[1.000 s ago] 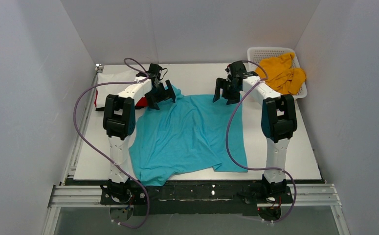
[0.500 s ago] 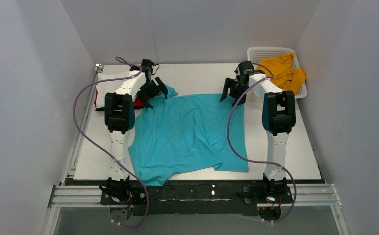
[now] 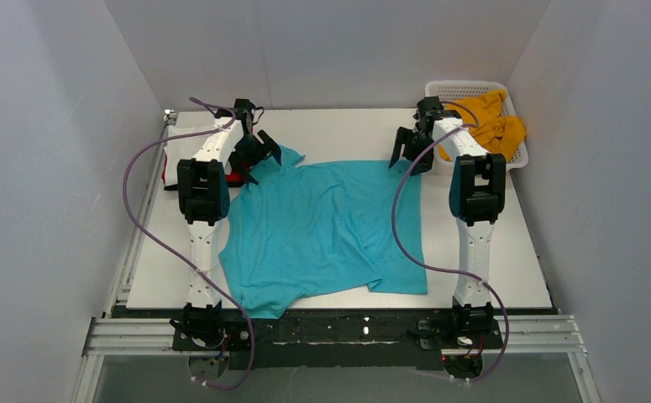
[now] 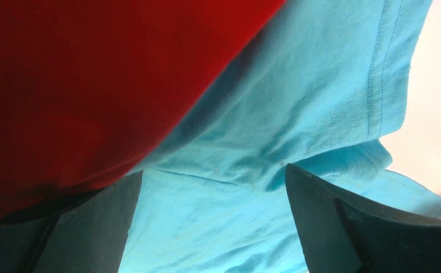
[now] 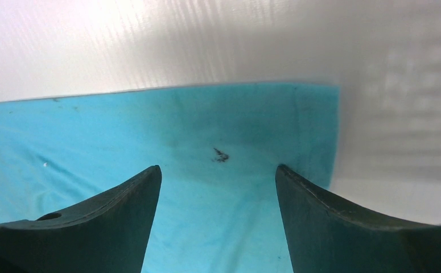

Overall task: Fold and stack the t-shirts
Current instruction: Flatten out the tshirt

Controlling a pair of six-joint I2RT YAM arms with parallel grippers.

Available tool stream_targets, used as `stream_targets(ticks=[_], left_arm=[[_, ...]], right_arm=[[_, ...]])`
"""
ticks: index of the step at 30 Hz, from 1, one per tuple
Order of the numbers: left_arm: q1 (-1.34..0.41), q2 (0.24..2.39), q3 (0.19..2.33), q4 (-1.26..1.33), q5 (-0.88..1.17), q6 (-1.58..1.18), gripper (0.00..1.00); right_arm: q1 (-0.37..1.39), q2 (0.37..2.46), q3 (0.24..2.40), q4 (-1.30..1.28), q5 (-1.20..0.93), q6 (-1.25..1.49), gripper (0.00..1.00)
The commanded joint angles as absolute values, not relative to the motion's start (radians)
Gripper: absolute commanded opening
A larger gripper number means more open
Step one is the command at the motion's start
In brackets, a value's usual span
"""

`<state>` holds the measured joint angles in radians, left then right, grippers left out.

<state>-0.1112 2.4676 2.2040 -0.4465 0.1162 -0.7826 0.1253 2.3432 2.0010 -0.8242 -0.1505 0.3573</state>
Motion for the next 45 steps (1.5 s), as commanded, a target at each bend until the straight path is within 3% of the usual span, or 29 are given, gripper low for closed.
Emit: stream_targets(ticks=[1, 8, 14, 23, 28, 34, 45], left_arm=[[-0.094, 2.53, 2.206, -0.494, 0.139, -0.786, 0.98], [-0.153, 2.399, 2.231, -0.473, 0.181, -0.663, 0.98], [-0.2, 2.196, 2.105, -0.498, 0.156, -0.585, 0.98], [-0.366, 1.729, 1.436, -0.462, 0.057, -0.552, 0.98], [-0.416, 1.546, 1.106, -0.4, 0.045, -0.599, 0.98], [-0.42, 1.597, 1.035, -0.334, 0.033, -0.619, 0.98], [-0.384, 1.92, 1.247, -0.315, 0.024, -0.601, 0.98]], right_arm=[[0.125, 2.329, 2.023, -0.862, -0.124, 0.295, 0.82], [0.187, 2.224, 2.054, -0.879, -0.067, 0.191, 0.82], [0.267, 2.057, 1.934, -0.875, 0.049, 0.197, 0.83], [0.493, 1.69, 1.365, -0.726, 0.12, 0.395, 0.83], [0.551, 1.592, 1.12, -0.658, 0.087, 0.505, 0.83], [0.545, 1.695, 1.081, -0.614, 0.052, 0.508, 0.83], [0.355, 1.882, 1.219, -0.594, -0.04, 0.402, 0.82]])
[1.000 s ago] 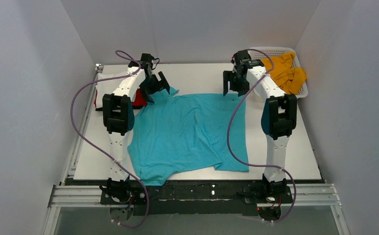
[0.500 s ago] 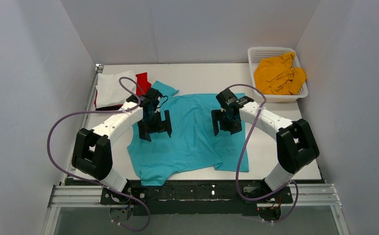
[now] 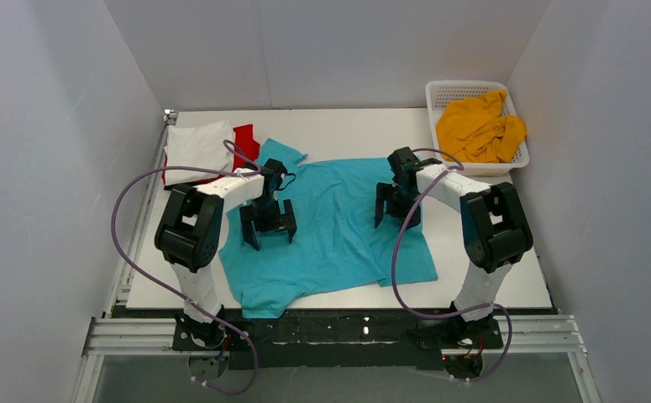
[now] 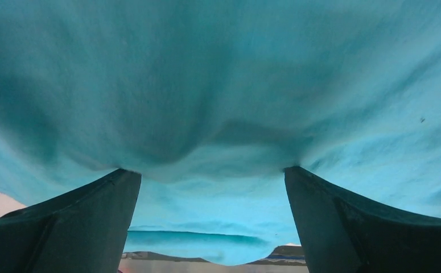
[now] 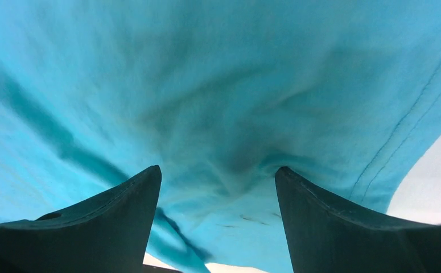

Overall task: Fold and stack the t-shirts
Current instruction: Flatten out the tshirt, then grab the side of the flattened tshirt closest away from the robot with both arms

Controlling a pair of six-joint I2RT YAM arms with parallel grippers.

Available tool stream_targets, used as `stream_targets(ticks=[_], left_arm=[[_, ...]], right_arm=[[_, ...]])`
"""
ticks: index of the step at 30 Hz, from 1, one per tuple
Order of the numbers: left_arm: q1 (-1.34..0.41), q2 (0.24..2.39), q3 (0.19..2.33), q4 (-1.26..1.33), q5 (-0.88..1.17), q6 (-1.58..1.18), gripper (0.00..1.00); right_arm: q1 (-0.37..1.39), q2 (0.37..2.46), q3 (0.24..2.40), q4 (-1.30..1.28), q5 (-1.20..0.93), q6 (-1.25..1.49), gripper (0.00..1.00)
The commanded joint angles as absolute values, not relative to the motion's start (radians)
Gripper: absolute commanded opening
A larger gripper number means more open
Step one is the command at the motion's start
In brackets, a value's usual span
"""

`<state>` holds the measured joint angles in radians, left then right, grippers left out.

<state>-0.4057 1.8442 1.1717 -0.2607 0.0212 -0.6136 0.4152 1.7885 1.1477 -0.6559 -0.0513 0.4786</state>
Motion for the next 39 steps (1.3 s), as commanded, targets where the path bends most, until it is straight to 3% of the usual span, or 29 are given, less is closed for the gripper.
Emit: stream_targets(ticks=[1, 14, 23, 32, 39], left_arm=[[-0.382, 1.945, 1.276, -0.319, 0.039, -0.602, 0.98], [-0.339, 2.16, 1.625, -0.409, 0.119, -0.55, 0.98], [-0.368, 1.818, 1.364, -0.365, 0.206, -0.597, 0.98], [-0.446, 1.326, 1.014, -0.423, 0.098, -0.704, 0.98], [-0.463, 1.034, 0.696, -0.484, 0.107, -0.803, 0.98]], right_arm=[[0.341, 1.9, 1.246, -0.602, -0.054, 0.394, 0.82], [0.218, 2.047, 1.562, -0.762, 0.072, 0.338, 0.81], [0.276, 1.83, 1.478, -0.762, 0.074, 0.342, 0.82], [0.311, 1.361, 1.077, -0.598, 0.08, 0.486, 0.85], [0.27, 1.039, 0.782, -0.536, 0.222, 0.597, 0.98]])
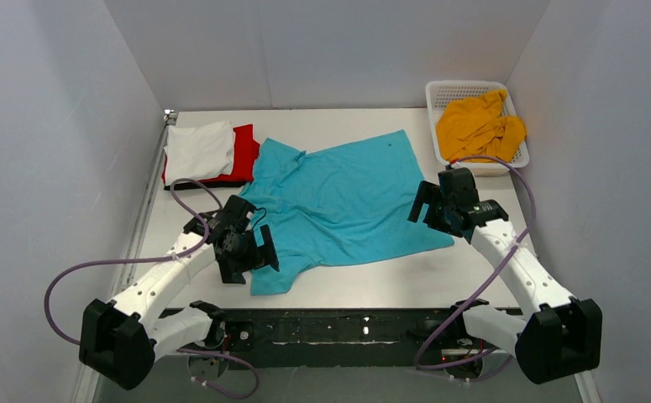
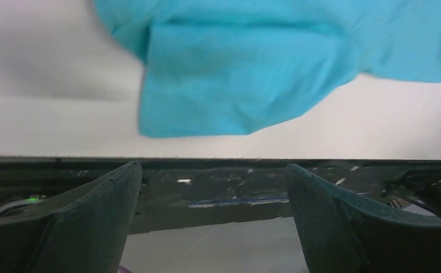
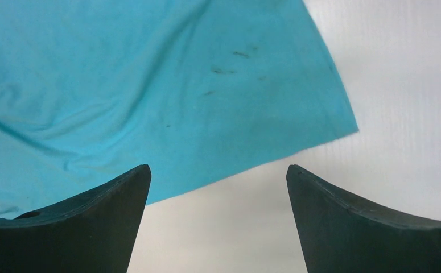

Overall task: Fold and stack the t-shirts
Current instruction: Grab the side of the flattened tshirt closest away from the robot with both arms

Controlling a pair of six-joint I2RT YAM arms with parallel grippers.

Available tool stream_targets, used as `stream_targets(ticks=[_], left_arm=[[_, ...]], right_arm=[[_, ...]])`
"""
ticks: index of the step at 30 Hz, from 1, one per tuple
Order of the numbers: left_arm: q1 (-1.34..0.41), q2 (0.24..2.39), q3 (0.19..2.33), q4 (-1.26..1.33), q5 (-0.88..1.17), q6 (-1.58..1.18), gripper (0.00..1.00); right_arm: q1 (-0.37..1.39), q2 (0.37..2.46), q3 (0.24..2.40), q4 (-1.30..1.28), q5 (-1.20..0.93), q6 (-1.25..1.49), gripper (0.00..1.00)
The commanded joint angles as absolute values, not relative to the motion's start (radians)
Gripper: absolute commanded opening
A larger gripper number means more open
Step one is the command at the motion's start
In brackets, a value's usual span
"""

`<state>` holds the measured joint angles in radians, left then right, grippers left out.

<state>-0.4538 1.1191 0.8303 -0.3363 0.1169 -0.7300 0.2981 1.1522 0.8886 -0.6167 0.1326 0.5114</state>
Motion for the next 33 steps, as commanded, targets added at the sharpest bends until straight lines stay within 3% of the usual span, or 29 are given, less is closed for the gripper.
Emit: stream_targets(ticks=[1, 8, 12, 20, 21, 23, 25, 26, 33], left_arm=[[-0.464, 1.009, 0.662, -0.48, 0.103, -0.814, 0.98], [-0.465, 0.985, 0.528, -0.338, 0.076, -0.886, 0.97], [-0.465, 1.03, 0.502, -0.278, -0.006, -0.91, 0.76], [-0.463, 1.158, 0.489, -0.199, -0.03, -0.9, 0.61], [-0.463, 1.169, 0.485, -0.196, -0.027, -0.899, 0.56], [-0.463, 1.185, 0.477, -0.177, -0.006, -0.898, 0.35], [-0.463, 1.185, 0.474, -0.16, 0.059, -0.896, 0.03], [-0.463, 1.175, 0.482, -0.175, 0.074, -0.896, 0.0], [-0.465, 0.961, 0.504, -0.372, 0.096, -0.927, 0.0]], right_arm=[[0.262, 1.008, 0.743, -0.514, 0.22, 0.601, 0.98], [0.223, 0.927, 0.642, -0.466, 0.151, 0.587, 0.98], [0.221, 0.924, 0.647, -0.481, 0.155, 0.588, 0.98], [0.217, 0.938, 0.641, -0.486, 0.171, 0.622, 0.98], [0.214, 0.941, 0.643, -0.488, 0.174, 0.63, 0.98], [0.203, 0.949, 0.647, -0.497, 0.189, 0.66, 0.98], [0.177, 0.959, 0.653, -0.516, 0.191, 0.689, 0.98], [0.162, 0.966, 0.658, -0.526, 0.185, 0.696, 0.98], [0.064, 1.025, 0.682, -0.565, 0.088, 0.686, 0.95]])
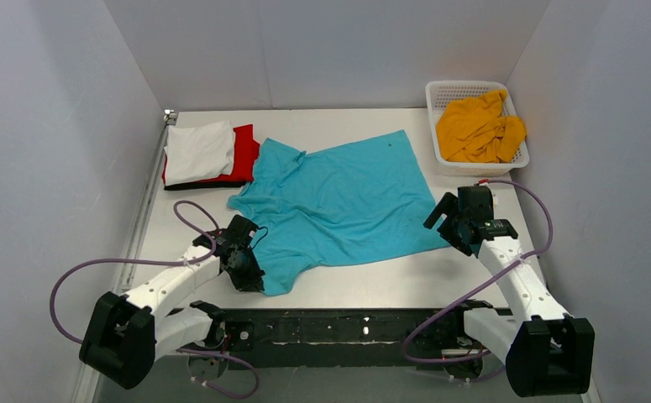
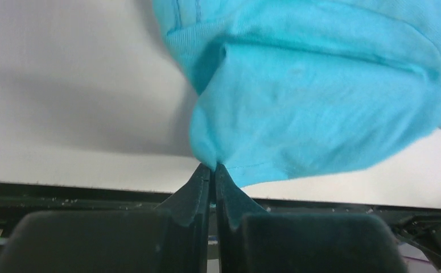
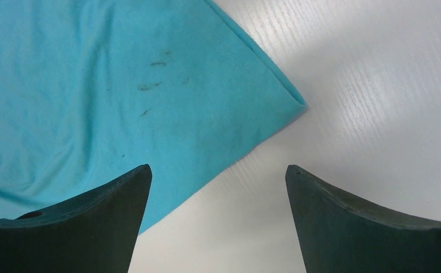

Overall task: Fold and stack the t-shirts
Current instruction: Grab the side of the flattened tshirt closest away from the robot with both arms

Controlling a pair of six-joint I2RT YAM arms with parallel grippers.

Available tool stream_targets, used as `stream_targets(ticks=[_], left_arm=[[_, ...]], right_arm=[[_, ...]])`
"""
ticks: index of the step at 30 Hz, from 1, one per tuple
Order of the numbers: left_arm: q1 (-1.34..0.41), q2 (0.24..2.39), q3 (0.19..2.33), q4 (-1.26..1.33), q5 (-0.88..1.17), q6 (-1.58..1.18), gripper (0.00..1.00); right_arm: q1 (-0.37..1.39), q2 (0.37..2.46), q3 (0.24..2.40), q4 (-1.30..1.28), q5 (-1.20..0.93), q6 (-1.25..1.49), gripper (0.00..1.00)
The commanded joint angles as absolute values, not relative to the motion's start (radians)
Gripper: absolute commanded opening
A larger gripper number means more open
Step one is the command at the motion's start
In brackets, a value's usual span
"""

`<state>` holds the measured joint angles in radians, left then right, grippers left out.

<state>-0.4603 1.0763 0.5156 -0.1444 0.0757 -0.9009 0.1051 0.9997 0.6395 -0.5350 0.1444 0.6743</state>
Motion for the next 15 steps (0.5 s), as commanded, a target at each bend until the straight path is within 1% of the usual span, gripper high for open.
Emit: stream_targets(ticks=[1, 3, 8, 15], left_arm=[[-0.465, 0.928, 0.503, -0.4, 0.112, -0.939, 0.0], [-0.466, 0.859, 0.494, -0.453, 0.147, -0.977, 0.0], [-0.468, 0.74, 0.443, -0.549, 0.169, -1.055, 0.0], [-0.469, 0.698, 0.413, -0.545, 0.182, -1.1, 0.0]], right_arm=[[0.053, 1.031, 0.683, -0.569, 0.059, 0.68, 0.93], [0.039, 1.039, 0.679, -0.577, 0.013, 0.668, 0.91], [0.014, 1.049, 0.671, -0.619, 0.014, 0.645, 0.91], [-0.05, 1.082, 0.654, -0.594, 0.022, 0.641, 0.89]])
